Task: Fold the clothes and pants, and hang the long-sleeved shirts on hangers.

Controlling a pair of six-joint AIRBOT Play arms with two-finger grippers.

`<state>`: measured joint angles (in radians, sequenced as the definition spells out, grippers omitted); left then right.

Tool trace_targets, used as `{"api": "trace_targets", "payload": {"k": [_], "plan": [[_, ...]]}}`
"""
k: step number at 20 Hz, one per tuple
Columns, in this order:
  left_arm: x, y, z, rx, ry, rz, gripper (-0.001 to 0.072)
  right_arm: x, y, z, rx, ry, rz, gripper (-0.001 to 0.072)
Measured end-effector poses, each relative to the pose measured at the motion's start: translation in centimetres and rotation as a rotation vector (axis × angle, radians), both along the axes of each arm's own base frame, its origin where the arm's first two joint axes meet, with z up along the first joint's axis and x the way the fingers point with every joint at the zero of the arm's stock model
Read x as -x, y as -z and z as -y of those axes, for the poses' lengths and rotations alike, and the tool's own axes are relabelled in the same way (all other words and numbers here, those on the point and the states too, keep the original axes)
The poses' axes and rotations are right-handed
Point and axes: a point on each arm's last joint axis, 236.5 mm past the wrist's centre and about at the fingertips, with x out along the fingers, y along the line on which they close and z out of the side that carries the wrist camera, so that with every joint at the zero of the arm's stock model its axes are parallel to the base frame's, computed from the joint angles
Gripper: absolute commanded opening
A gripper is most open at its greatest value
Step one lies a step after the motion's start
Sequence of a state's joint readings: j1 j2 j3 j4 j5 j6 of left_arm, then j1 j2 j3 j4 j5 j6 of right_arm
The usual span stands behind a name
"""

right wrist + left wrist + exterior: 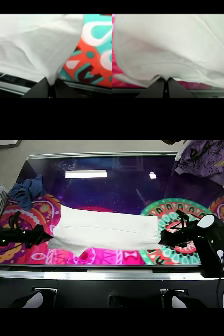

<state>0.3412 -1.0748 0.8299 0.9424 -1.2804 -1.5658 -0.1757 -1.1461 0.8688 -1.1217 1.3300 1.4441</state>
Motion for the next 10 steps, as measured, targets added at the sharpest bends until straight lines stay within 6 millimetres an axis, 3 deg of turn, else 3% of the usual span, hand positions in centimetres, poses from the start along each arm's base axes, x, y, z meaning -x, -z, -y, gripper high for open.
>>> {"api": "trace_targets", "payload": {"k": [10], "plan": [[-11.9, 2.0, -0.4, -0.007, 0.069, 0.028, 0.0015, -9.9, 1.4, 1.1, -0.01, 0.024, 0.117, 0.0031]]}}
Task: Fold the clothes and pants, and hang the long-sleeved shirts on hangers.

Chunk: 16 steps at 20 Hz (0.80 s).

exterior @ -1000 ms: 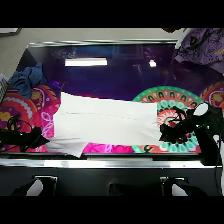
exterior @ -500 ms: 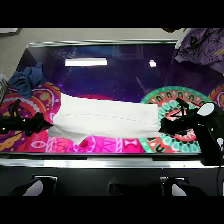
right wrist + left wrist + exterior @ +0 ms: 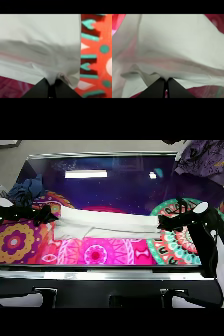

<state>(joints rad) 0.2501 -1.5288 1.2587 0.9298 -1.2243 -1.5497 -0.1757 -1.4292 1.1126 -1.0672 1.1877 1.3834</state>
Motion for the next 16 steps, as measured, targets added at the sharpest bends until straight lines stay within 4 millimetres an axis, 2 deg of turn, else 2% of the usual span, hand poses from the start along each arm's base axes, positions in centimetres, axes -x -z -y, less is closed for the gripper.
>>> {"api": "trace_targets", "payload": {"k": [4, 8, 10, 11, 12, 13, 14, 16], "plan": [[-3.5, 1.6, 0.4, -0.001, 0.024, 0.002, 0.0015, -2.9, 1.4, 0.1, -0.02, 0.018, 0.009, 0.0031], [-5.1, 3.8, 0.6, 0.006, 0.015, -0.025, 0.0016, -4.2, 3.3, 0.1, -0.037, 0.039, -0.006, 0.0033], [-5.6, 4.8, 0.6, 0.006, 0.01, -0.036, 0.0025, -4.6, 4.2, 0.1, -0.045, 0.052, -0.013, 0.0105], [-5.7, 5.2, 0.7, 0.007, 0.009, -0.042, 0.0098, -4.8, 4.6, 0.0, -0.049, 0.059, -0.014, 0.0139], [-5.8, 5.6, 0.7, 0.006, 0.008, -0.044, 0.0225, -5.0, 4.8, 0.0, -0.055, 0.067, -0.014, 0.0186], [-5.9, 5.8, 0.7, 0.008, 0.004, -0.047, 0.0347, -5.2, 4.9, -0.1, -0.062, 0.074, -0.011, 0.0296], [-6.0, 5.9, 0.7, 0.01, 0.002, -0.048, 0.0434, -5.4, 4.9, -0.2, -0.071, 0.079, -0.011, 0.0398], [-6.5, 5.5, 0.7, 0.011, 0.0, -0.032, 0.0543, -5.5, 4.0, -0.3, -0.093, 0.081, -0.027, 0.0425]]}}
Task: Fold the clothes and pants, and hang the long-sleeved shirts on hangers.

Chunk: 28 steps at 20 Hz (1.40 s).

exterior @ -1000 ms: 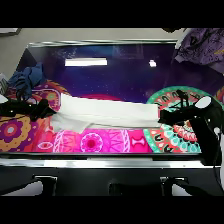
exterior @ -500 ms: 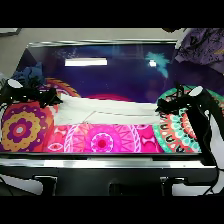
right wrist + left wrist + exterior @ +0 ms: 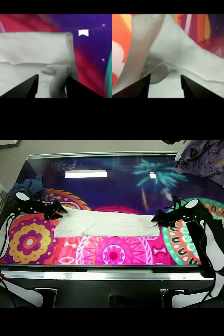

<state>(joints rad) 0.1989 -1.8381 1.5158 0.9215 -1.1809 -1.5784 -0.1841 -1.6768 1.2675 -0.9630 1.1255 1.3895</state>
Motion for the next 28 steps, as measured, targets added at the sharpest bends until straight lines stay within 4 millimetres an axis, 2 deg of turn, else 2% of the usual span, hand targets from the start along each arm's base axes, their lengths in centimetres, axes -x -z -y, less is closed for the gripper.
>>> {"api": "trace_targets", "payload": {"k": [2, 4, 5, 6, 8, 10, 16, 18, 20, 21, 22, 23, 24, 26, 28], "plan": [[-0.9, -1.2, -0.2, -0.003, 0.0, 0.034, 0.057, -0.6, -1.9, 1.0, -0.017, 0.012, 0.004, 0.0432], [-1.7, -3.1, -0.5, -0.007, 0.008, 0.071, 0.0571, -0.7, -3.7, 3.2, -0.027, 0.045, 0.008, 0.0492], [-1.9, -4.1, -0.6, -0.009, 0.011, 0.09, 0.0571, -0.4, -4.0, 4.6, -0.032, 0.069, 0.003, 0.0505], [-2.1, -5.1, -0.6, -0.012, 0.015, 0.109, 0.057, 0.0, -4.0, 5.8, -0.04, 0.095, -0.013, 0.0558], [-2.4, -6.5, -0.9, -0.024, 0.017, 0.138, 0.057, 1.2, -3.4, 6.9, -0.081, 0.124, -0.051, 0.0566], [-2.3, -7.4, -0.9, -0.028, 0.024, 0.151, 0.057, 2.2, -2.4, 6.6, -0.135, 0.124, -0.086, 0.062], [-2.1, -8.2, -0.9, -0.032, 0.025, 0.152, 0.057, 2.5, 0.2, 3.4, -0.27, 0.119, -0.135, 0.0609], [-2.1, -8.2, -0.9, -0.031, 0.022, 0.15, 0.057, 2.2, 0.7, 2.1, -0.285, 0.11, -0.138, 0.0578], [-2.1, -8.2, -0.9, -0.031, 0.021, 0.149, 0.057, 1.8, 1.2, 0.8, -0.289, 0.102, -0.134, 0.0448], [-2.1, -8.2, -0.9, -0.031, 0.02, 0.149, 0.0569, 1.6, 1.6, 0.3, -0.283, 0.096, -0.134, 0.0352], [-2.1, -8.2, -0.9, -0.03, 0.021, 0.149, 0.0564, 1.5, 2.0, -0.2, -0.278, 0.091, -0.137, 0.0164], [-2.0, -8.2, -0.9, -0.03, 0.022, 0.147, 0.0497, 1.5, 2.4, -0.7, -0.265, 0.081, -0.139, 0.0031], [-2.0, -8.2, -0.8, -0.029, 0.023, 0.147, 0.0371, 1.5, 2.6, -1.1, -0.263, 0.073, -0.142, 0.0029], [-2.0, -8.3, -0.3, -0.027, 0.031, 0.147, 0.0035, 1.3, 2.2, -1.4, -0.248, 0.06, -0.13, 0.0028], [-1.9, -8.3, 0.9, -0.021, 0.051, 0.146, 0.0017, 0.6, 0.5, -1.1, -0.217, 0.055, -0.104, 0.0028]]}}
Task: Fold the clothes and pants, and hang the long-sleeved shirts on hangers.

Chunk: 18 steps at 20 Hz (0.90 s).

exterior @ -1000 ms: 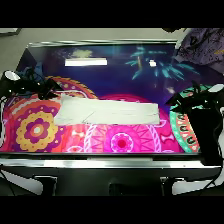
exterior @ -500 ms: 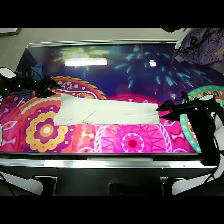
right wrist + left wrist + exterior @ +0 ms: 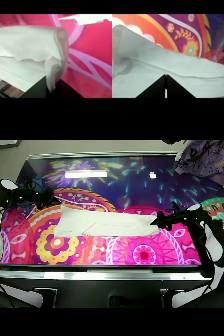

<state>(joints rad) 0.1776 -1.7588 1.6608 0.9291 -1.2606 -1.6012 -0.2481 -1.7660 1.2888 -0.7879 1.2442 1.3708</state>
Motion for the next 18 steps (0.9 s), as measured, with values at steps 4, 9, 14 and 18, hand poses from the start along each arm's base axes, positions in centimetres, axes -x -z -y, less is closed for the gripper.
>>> {"api": "trace_targets", "payload": {"k": [4, 9, 14, 18], "plan": [[0.4, 0.9, 5.8, 0.024, 0.049, -0.04, 0.0016, -0.7, -5.5, 2.2, 0.126, -0.021, 0.017, 0.0028], [1.5, 3.4, 18.2, 0.063, 0.122, -0.067, 0.0016, -0.6, -12.7, 5.0, 0.275, 0.007, 0.035, 0.0028], [4.9, 5.5, 32.4, 0.234, 0.159, -0.097, 0.0016, 0.4, -17.7, 6.1, 0.341, 0.035, 0.064, 0.0028], [8.1, 6.8, 40.5, 0.372, 0.133, -0.164, 0.0016, 1.3, -20.4, 6.3, 0.37, 0.045, 0.095, 0.0028]]}}
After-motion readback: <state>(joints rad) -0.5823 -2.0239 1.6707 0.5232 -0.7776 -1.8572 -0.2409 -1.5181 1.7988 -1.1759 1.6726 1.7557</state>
